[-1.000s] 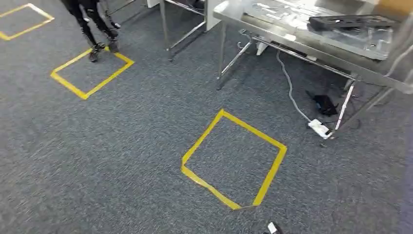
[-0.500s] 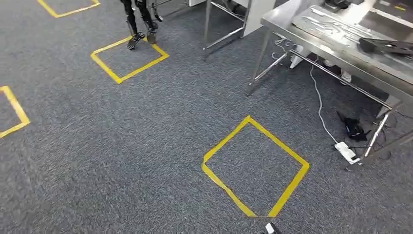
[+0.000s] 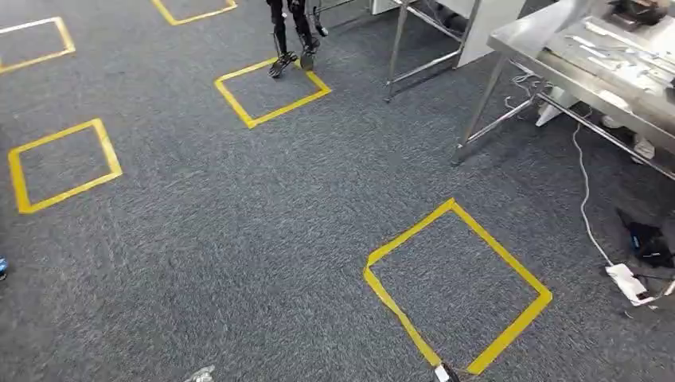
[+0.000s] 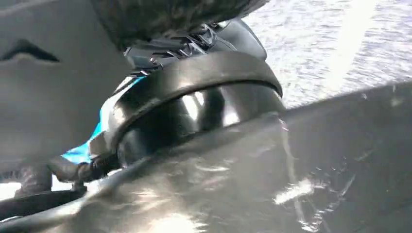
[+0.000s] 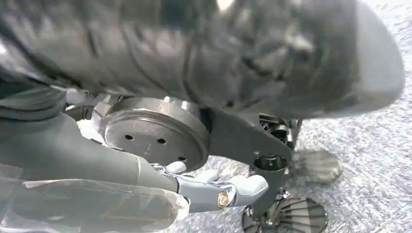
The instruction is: Take the parts from the cabinet and place them on the table.
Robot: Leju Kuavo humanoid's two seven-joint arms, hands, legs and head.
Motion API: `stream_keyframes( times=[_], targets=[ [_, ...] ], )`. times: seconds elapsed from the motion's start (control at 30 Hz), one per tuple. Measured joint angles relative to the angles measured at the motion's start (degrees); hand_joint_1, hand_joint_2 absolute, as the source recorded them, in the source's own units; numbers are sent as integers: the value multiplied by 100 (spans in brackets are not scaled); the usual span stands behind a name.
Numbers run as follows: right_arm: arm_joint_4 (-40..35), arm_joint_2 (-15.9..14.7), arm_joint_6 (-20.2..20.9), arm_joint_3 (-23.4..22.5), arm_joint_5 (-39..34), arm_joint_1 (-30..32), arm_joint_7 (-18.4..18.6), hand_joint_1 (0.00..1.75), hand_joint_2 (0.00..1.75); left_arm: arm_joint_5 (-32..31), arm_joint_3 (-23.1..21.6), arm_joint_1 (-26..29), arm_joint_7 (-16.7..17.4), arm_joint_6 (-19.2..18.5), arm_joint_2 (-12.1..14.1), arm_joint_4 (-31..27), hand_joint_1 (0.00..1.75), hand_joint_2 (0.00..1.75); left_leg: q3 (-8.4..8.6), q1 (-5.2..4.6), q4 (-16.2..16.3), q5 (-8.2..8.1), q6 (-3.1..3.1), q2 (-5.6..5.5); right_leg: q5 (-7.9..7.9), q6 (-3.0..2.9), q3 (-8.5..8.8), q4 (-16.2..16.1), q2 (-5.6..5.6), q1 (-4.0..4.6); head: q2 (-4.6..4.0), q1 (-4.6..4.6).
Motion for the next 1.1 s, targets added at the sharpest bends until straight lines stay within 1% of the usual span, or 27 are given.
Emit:
stream_keyframes(
  times=[0.03,0.07,0.1,0.13,0.17,0.2,0.23,0.27,0.3,0.37,0.4,0.43,0.47,0.53,0.57,0.6,0.63,0.67,0.7,0.73,0.77,0.9,0.93,0.97,1.0,1.07,1.1],
  targets=[
    [2,0,0,2,0,12,2,0,0,0,0,0,-2,11,4,0,0,0,-158,21,398,-174,-47,37,0,2,-24,9,-106,-2,0,-2],
    [2,0,0,2,0,16,2,0,0,0,0,6,0,13,13,0,0,0,-207,38,578,-211,-87,54,3,9,-58,30,-209,-10,0,4],
    [2,0,0,2,0,11,2,0,0,0,0,17,0,13,24,2,0,0,-116,57,483,-124,-121,73,2,21,-90,57,-292,-23,0,-2],
    [2,4,0,2,-2,4,2,0,0,0,0,23,0,13,33,0,0,0,97,78,161,46,-153,109,-6,50,-111,75,-370,-36,0,-5],
    [2,18,2,4,-4,-3,2,0,0,2,0,24,2,13,37,2,0,0,416,94,-347,257,-183,177,-22,90,-121,104,-447,-59,0,2],
    [2,22,2,7,-7,-8,0,0,0,9,0,24,13,13,46,2,0,0,743,101,-856,424,-211,339,-50,138,-126,147,-520,-78,0,-4],
    [2,11,0,7,-7,-5,0,0,0,4,0,29,11,13,44,0,0,0,848,49,-1105,337,-212,624,-90,202,-152,199,-577,-21,0,-15],
    [2,0,0,11,-7,-6,0,0,0,2,0,28,9,13,37,0,0,0,851,65,-1125,429,-69,508,-104,228,-173,255,-617,-16,0,-28],
    [2,0,2,24,-9,-20,0,0,175,2,0,32,4,13,37,0,0,0,816,63,-1107,428,19,423,-98,239,-169,262,-646,-27,0,0],
    [0,15,7,35,-15,-53,0,0,175,4,0,45,2,13,37,0,0,0,788,57,-1093,439,89,321,-108,260,-163,284,-754,-20,0,7],
    [0,15,9,37,-15,-62,0,0,175,4,0,48,0,13,33,0,0,0,801,77,-1122,459,140,274,-183,315,-180,337,-589,-62,0,-7],
    [0,15,18,39,-18,-62,0,0,175,0,0,40,-2,13,31,0,0,0,785,83,-1131,482,182,205,-364,354,-245,524,-172,-108,0,29],
    [0,15,17,42,-17,-52,0,0,175,2,0,23,-2,15,31,0,0,0,759,85,-1135,501,212,146,-601,378,-417,882,-7,-128,0,26],
    [2,15,17,55,-17,-29,0,0,175,4,0,16,-2,15,28,0,0,0,711,83,-1138,533,261,-2,-1000,409,-803,1733,73,-153,0,28],
    [2,15,17,70,-17,-12,-7,0,175,2,0,16,-13,15,28,0,0,0,690,82,-1134,545,276,-89,-1060,415,-940,2022,87,-157,0,31],
    [2,15,17,83,-17,-14,-4,0,175,2,0,11,-13,15,28,0,0,0,683,81,-1133,554,282,-165,-969,412,-950,2026,94,-159,0,28],
    [2,15,17,85,-17,-14,-4,0,175,2,0,11,-13,15,28,0,0,0,683,82,-1132,563,281,-233,-815,404,-879,1871,106,-161,0,31],
    [2,15,17,90,-17,-12,-2,0,175,2,0,6,-13,15,28,0,0,0,685,86,-1132,580,272,-332,-490,382,-660,1393,145,-167,0,28],
    [2,15,17,90,-17,-13,0,0,175,2,0,3,-13,15,26,0,0,0,688,93,-1133,589,262,-385,-300,366,-507,1051,209,-171,0,26],
    [2,15,17,90,-17,-12,0,0,175,2,0,5,-9,15,18,0,0,0,677,123,-1147,613,227,-468,-65,344,-259,448,599,-194,0,31],
    [2,15,17,94,-17,7,0,0,175,4,0,4,4,15,17,0,0,0,636,107,-1154,650,172,-523,-76,346,-197,341,823,-191,0,24],
    [2,15,20,105,-17,-8,9,0,175,4,0,24,11,15,15,0,0,0,559,151,-1266,800,25,-788,-36,323,-177,204,513,-148,0,39],
    [2,20,20,105,-17,-19,9,0,175,4,0,20,13,15,20,0,0,0,498,112,-1193,712,7,-526,26,291,-146,84,335,-201,0,19],
    [2,24,22,105,-17,-17,7,0,175,4,0,18,18,15,20,0,0,0,381,74,-934,503,5,-197,36,269,-147,73,283,-187,0,-7],
    [2,28,20,105,-17,-3,7,0,175,4,0,9,22,17,24,0,0,0,178,67,-490,231,10,-29,46,253,-153,51,169,-166,0,-35],
    [7,24,20,105,-17,17,7,0,175,2,0,12,22,31,26,0,0,0,-181,64,402,-168,11,54,44,247,-181,69,-40,-129,0,-35],
    [13,17,20,105,-15,19,7,0,175,2,0,20,24,35,31,0,0,0,-230,64,604,-204,13,62,40,241,-181,70,-133,-118,0,-33]
  ],
)
